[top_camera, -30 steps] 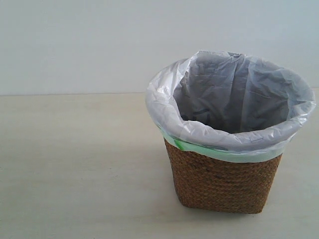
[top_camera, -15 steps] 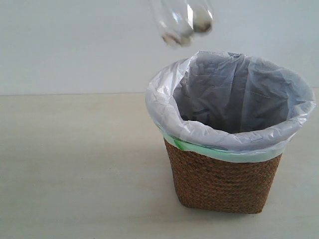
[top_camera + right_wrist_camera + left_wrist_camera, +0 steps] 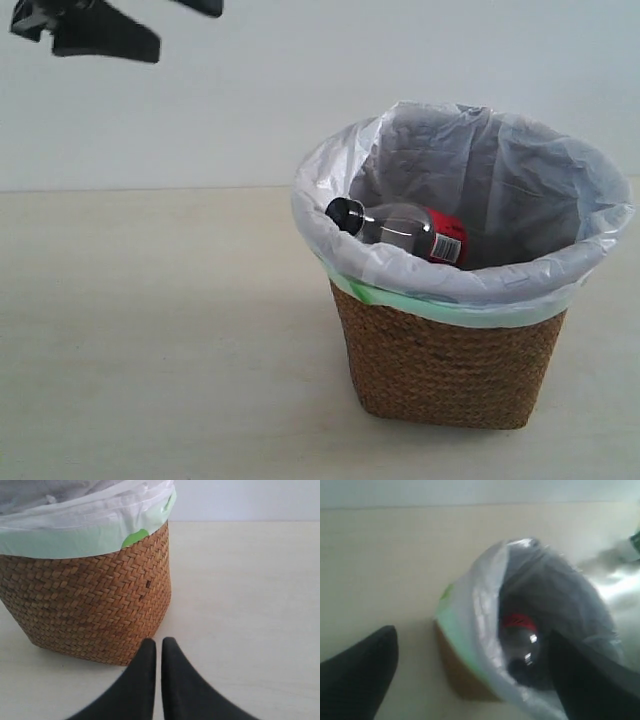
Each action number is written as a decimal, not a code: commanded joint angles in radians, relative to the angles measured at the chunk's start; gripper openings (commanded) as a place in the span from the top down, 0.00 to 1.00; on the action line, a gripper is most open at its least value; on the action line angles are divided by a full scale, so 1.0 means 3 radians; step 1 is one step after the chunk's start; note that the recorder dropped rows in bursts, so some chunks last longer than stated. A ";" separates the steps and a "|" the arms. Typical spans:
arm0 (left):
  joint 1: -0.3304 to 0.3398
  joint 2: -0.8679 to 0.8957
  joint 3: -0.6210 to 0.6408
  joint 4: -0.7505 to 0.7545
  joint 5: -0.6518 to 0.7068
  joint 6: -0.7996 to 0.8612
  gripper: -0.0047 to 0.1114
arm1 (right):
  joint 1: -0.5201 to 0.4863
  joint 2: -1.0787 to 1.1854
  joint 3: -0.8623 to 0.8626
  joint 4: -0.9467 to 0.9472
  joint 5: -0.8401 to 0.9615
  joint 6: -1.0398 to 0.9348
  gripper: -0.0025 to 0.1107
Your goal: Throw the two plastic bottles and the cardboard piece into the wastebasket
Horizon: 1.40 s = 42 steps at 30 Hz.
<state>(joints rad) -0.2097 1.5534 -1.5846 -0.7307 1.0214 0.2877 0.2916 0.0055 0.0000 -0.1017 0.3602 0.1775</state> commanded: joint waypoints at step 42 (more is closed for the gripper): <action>0.0298 -0.2115 0.2705 0.1081 -0.1661 -0.0535 0.93 | -0.0010 -0.0018 0.0000 -0.0020 -0.0015 -0.0004 0.98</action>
<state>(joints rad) -0.1233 0.9596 -0.8296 -0.3711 0.5692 0.1138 0.2916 0.0055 0.0000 -0.1017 0.3602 0.1775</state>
